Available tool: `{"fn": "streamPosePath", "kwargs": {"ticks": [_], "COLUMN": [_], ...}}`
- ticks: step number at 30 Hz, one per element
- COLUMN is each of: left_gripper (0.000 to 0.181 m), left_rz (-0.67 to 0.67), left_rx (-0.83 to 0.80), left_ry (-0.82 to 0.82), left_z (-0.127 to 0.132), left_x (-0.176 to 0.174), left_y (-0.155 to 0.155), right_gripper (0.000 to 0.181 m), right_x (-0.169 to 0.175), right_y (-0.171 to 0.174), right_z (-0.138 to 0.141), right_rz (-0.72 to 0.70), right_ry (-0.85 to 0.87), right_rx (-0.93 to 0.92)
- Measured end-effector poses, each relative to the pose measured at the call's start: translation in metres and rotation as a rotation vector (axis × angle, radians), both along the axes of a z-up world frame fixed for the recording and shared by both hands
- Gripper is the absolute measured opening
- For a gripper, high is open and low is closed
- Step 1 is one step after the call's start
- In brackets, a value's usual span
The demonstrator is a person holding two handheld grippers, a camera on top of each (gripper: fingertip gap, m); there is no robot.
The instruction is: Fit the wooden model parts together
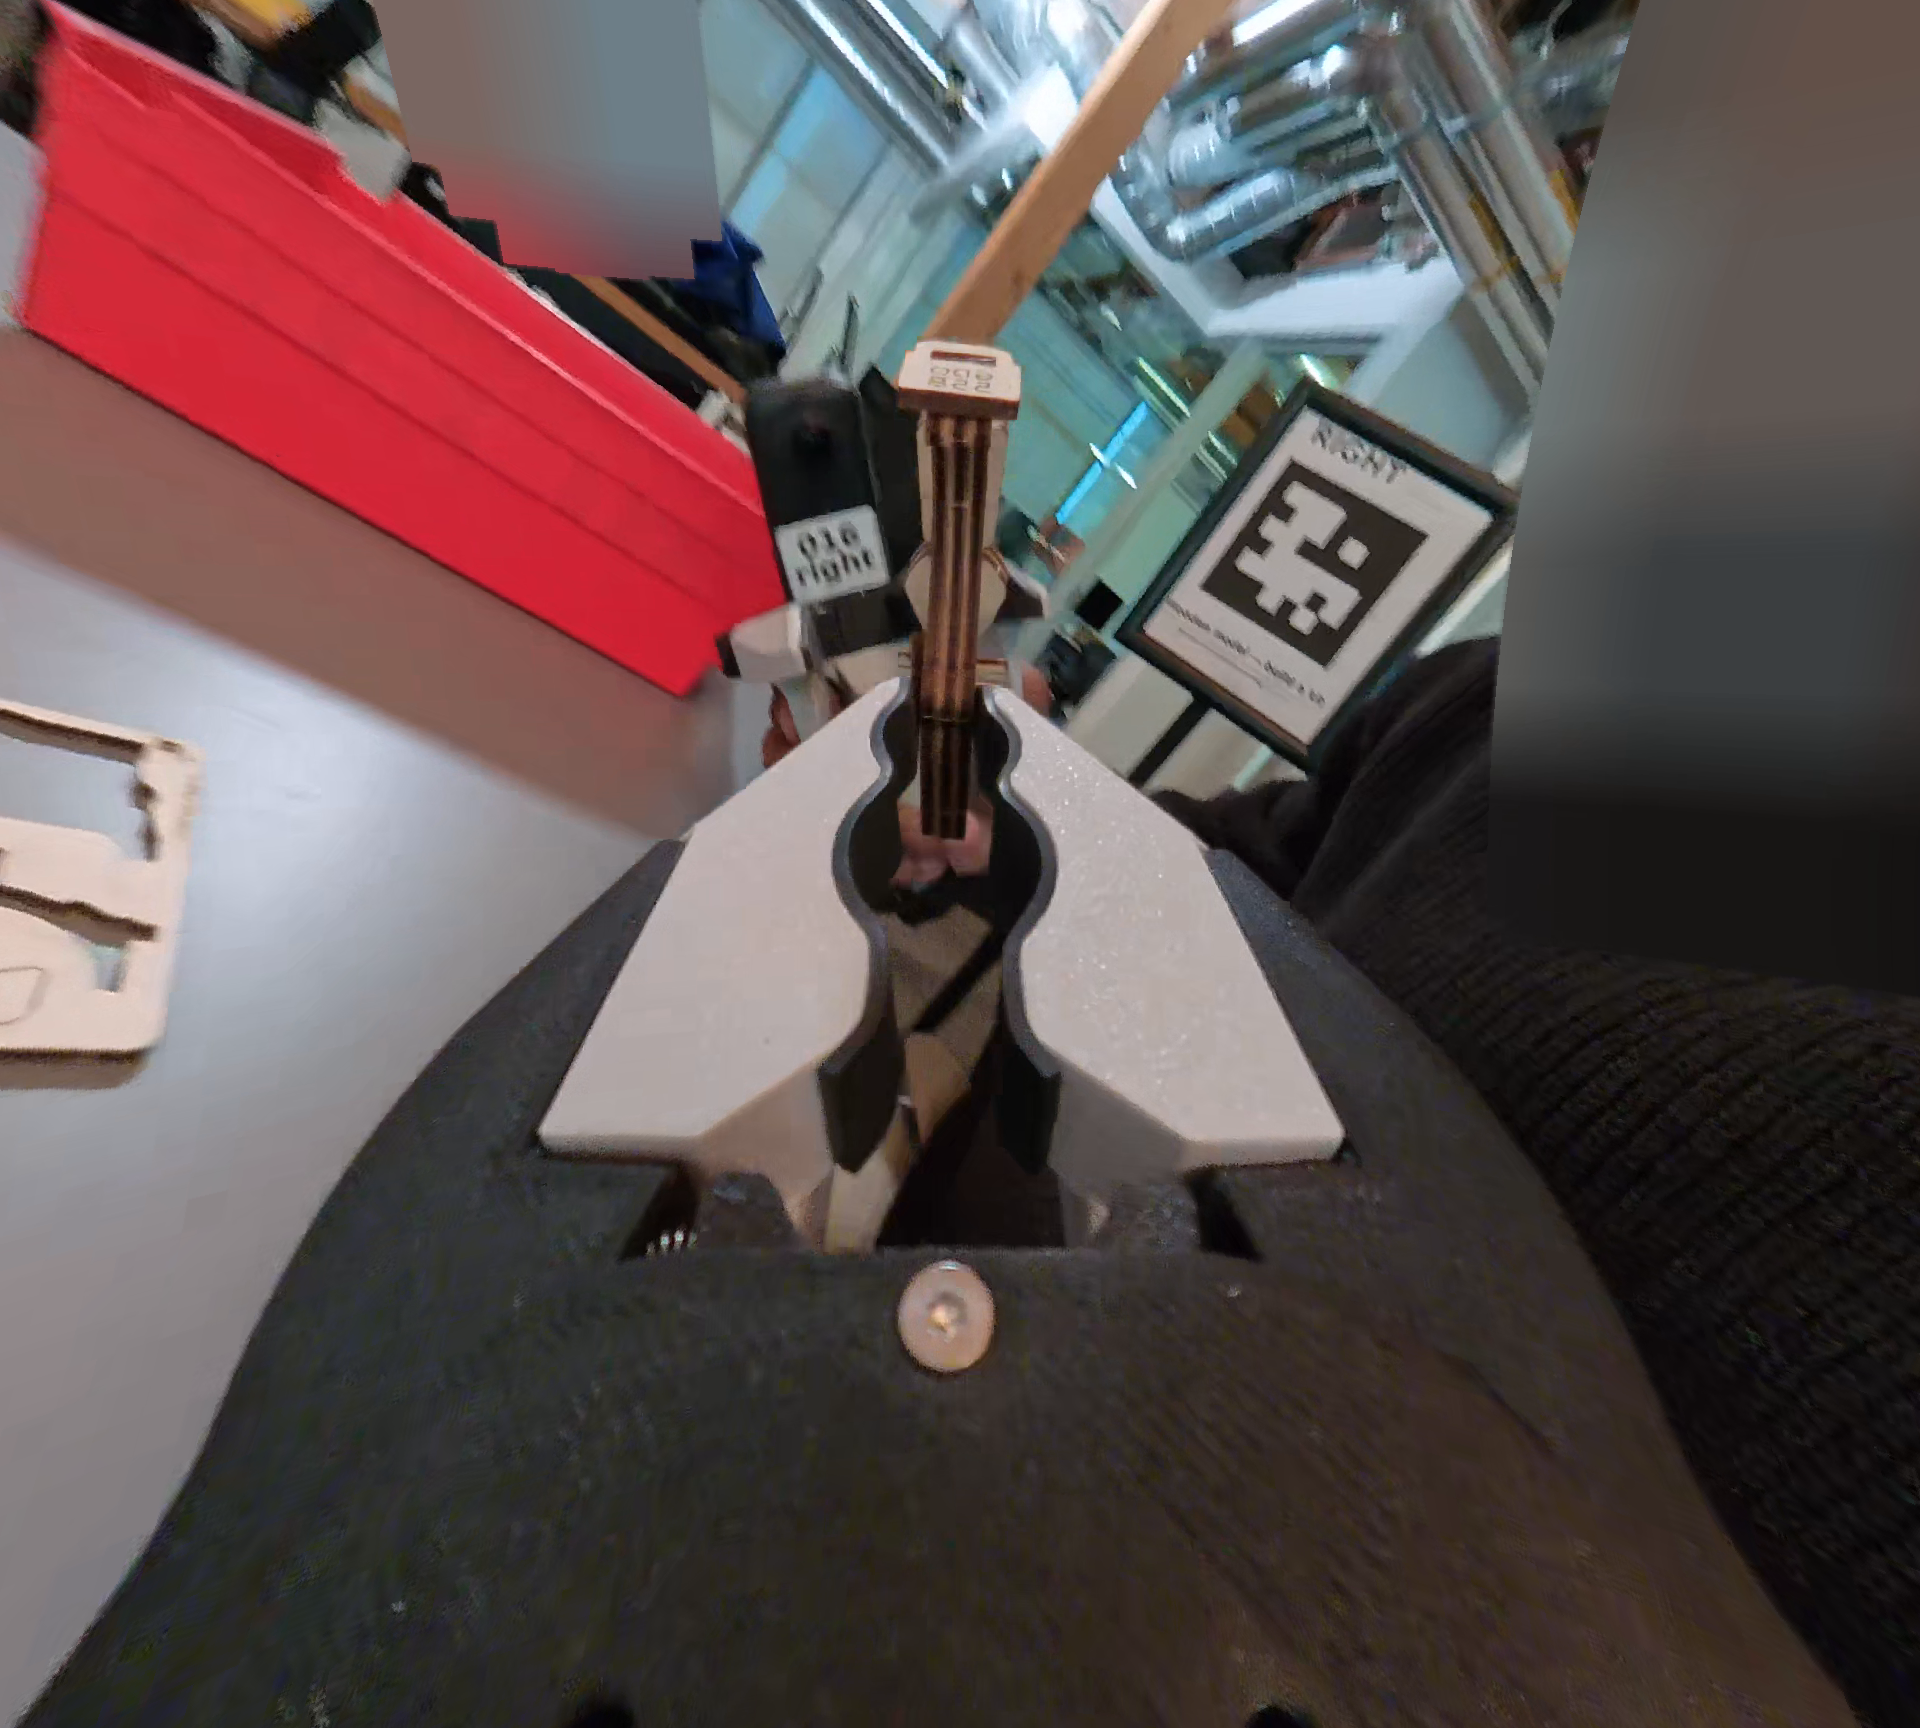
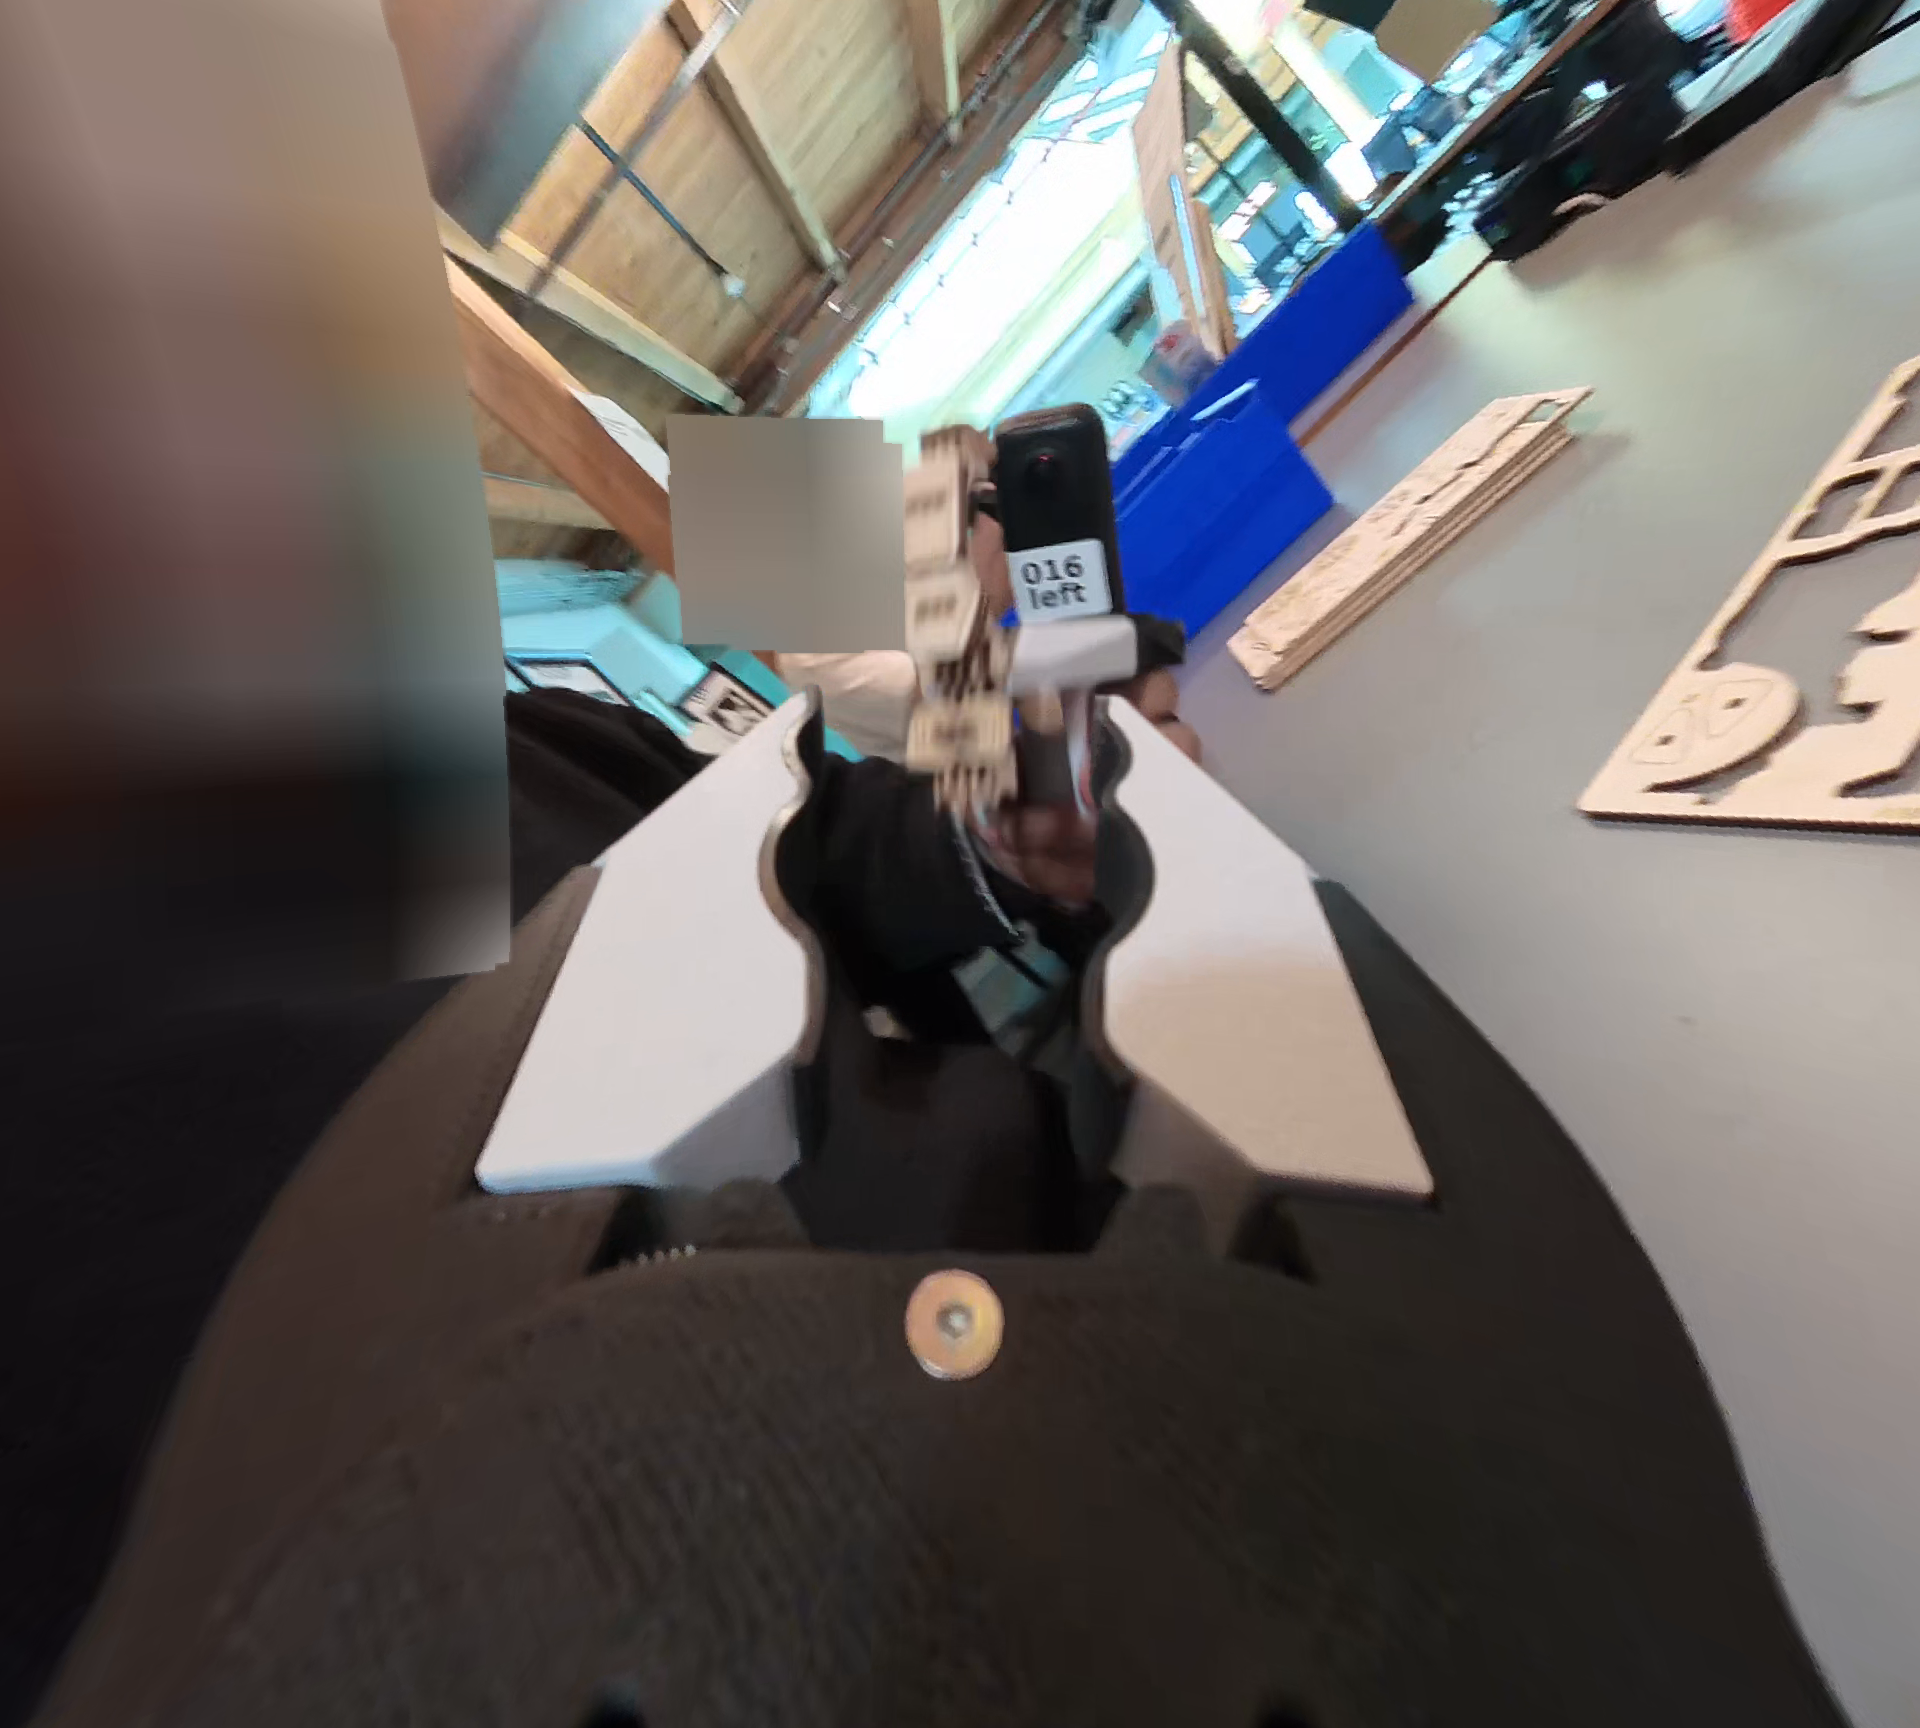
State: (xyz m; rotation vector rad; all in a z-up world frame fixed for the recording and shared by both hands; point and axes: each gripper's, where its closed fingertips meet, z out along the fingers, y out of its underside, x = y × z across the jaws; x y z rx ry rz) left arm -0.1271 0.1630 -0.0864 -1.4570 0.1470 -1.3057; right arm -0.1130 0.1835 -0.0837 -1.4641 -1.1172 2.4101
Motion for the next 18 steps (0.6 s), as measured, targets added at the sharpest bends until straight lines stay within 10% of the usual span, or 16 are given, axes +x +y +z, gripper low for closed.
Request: {"fn": "streamPosePath", "kwargs": {"ticks": [1, 18], "left_gripper": [0.008, 0.024], "left_rz": [0.039, 0.147], "left_rx": [0.014, 0.064], "left_ry": [-0.015, -0.026], "left_z": [0.003, 0.009], "left_x": [-0.007, -0.003], "left_y": [0.002, 0.004], "right_gripper": [0.051, 0.007], "right_x": [-0.001, -0.013], "right_y": [-0.001, -0.017], "right_z": [-0.002, -0.002], "right_rz": [-0.011, -0.197], "right_ry": [-0.006, 0.069], "right_rx": [0.028, 0.346]}}
